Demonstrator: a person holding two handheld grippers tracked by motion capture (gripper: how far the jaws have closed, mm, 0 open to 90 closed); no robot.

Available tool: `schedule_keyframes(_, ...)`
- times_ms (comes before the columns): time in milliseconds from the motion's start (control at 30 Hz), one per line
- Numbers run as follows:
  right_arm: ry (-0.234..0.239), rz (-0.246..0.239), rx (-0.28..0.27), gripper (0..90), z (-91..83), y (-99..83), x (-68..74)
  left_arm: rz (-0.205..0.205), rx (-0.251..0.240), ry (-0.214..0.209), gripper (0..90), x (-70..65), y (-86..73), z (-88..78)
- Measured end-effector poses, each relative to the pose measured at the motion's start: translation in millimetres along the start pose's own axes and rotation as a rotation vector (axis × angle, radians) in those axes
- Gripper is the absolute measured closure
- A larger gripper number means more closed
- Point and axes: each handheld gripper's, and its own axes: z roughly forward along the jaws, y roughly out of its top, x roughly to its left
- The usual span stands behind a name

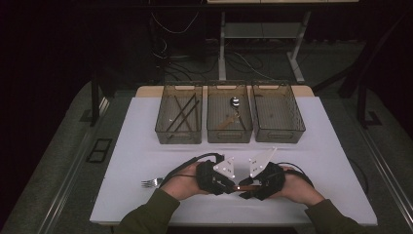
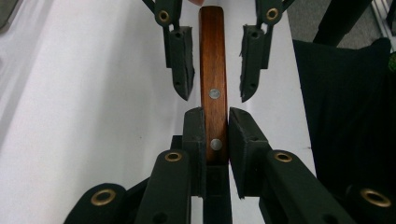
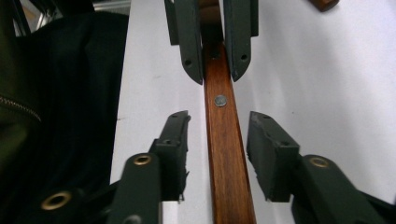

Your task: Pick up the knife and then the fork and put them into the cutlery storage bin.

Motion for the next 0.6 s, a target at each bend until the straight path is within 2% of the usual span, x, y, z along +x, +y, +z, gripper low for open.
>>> schedule_keyframes(233,0.012,-0.005,0.029,69.9,3.0,3.0,2.6,0.006,0.018,-0.006,77.0,-3.5,3.0,2.4)
schedule_keyframes(300,0.001,-0.012,0.032,71.1,3.5,3.3,2.7,0.022,0.023,-0.004,77.0,-2.8,3.3,1.8)
schedule_keyframes(600,-0.002,-0.048,0.028,75.2,4.1,4.2,4.2,0.025,0.019,-0.004,76.9,-5.6,4.1,0.5)
